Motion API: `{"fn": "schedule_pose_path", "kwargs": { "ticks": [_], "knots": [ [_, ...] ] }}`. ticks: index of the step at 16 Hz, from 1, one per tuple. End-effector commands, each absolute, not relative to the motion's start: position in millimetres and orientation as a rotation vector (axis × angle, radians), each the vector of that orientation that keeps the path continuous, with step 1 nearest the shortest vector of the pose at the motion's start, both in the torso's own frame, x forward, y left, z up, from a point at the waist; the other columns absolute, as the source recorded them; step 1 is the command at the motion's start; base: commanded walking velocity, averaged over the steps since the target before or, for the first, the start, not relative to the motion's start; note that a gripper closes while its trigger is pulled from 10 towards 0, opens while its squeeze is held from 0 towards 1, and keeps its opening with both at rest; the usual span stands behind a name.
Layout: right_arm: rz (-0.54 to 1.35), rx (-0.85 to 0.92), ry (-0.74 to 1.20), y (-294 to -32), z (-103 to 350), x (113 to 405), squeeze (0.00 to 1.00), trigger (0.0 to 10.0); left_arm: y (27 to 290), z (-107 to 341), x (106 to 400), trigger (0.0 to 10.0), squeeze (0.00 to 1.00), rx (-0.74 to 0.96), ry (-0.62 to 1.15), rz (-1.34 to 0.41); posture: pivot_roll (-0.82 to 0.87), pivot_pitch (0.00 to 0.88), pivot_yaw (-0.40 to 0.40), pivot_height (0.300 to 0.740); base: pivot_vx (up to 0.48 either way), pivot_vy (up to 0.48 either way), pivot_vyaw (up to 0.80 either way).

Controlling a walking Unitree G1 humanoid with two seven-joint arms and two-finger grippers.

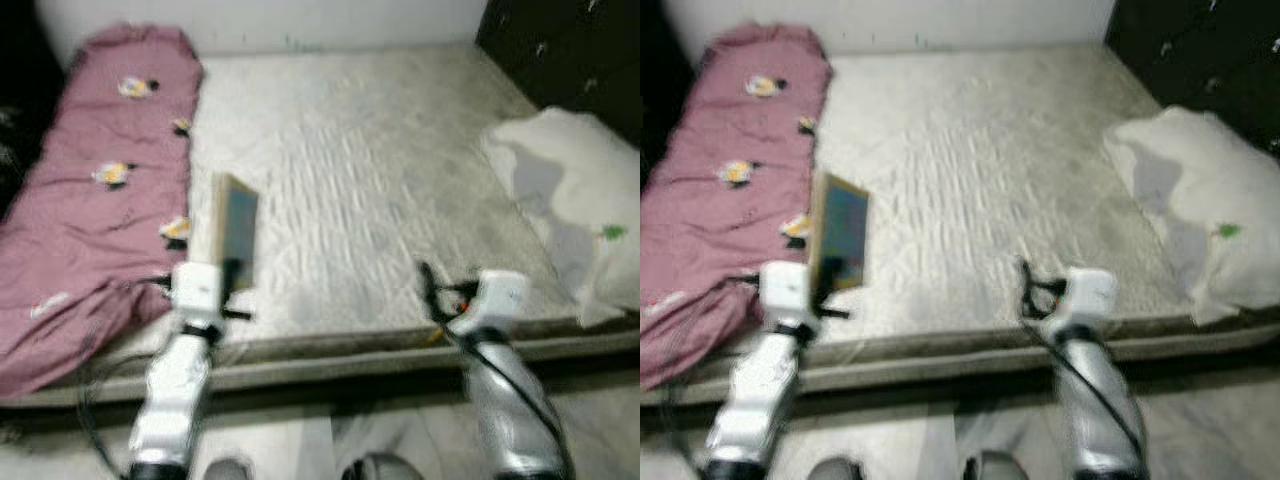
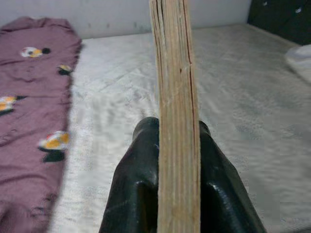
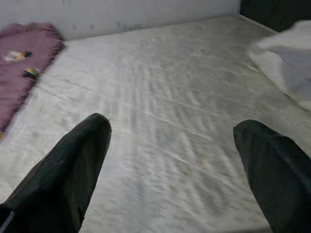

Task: Clean up the room

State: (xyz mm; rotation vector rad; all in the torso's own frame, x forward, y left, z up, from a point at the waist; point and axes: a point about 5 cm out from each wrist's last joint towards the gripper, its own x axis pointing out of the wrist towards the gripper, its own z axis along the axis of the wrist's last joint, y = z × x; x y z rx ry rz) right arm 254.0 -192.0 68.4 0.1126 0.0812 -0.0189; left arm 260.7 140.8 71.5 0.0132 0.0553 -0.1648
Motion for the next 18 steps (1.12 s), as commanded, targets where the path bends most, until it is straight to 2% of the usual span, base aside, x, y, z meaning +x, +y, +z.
{"fn": "schedule_pose_path", "kwargs": {
  "ticks": [1,5,12,18],
  "knots": [
    [-0.005,0.116,0.075,-187.8,69.9,255.1,0.00,10.0,144.6,80.7,262.1,10.0,0.00,0.030,0.013,-0.167,-0.05,0.081,0.030,0.740,0.000,-0.334,0.00],
    [-0.001,0.113,0.082,-186.7,67.5,255.3,0.00,10.0,145.0,80.1,261.9,10.0,0.00,0.030,0.017,-0.165,-0.05,0.072,0.029,0.740,0.000,-0.327,0.00],
    [0.001,0.107,0.080,-187.1,67.8,254.9,0.00,10.0,141.2,83.7,260.2,10.0,0.00,0.003,-0.009,-0.205,-0.05,0.074,0.027,0.740,0.000,0.000,0.00],
    [0.001,0.104,0.080,-187.5,68.2,254.9,0.00,10.0,138.9,84.1,259.8,10.0,0.00,-0.009,-0.012,-0.227,-0.05,0.076,0.027,0.740,0.287,0.000,0.00]
  ]
}}
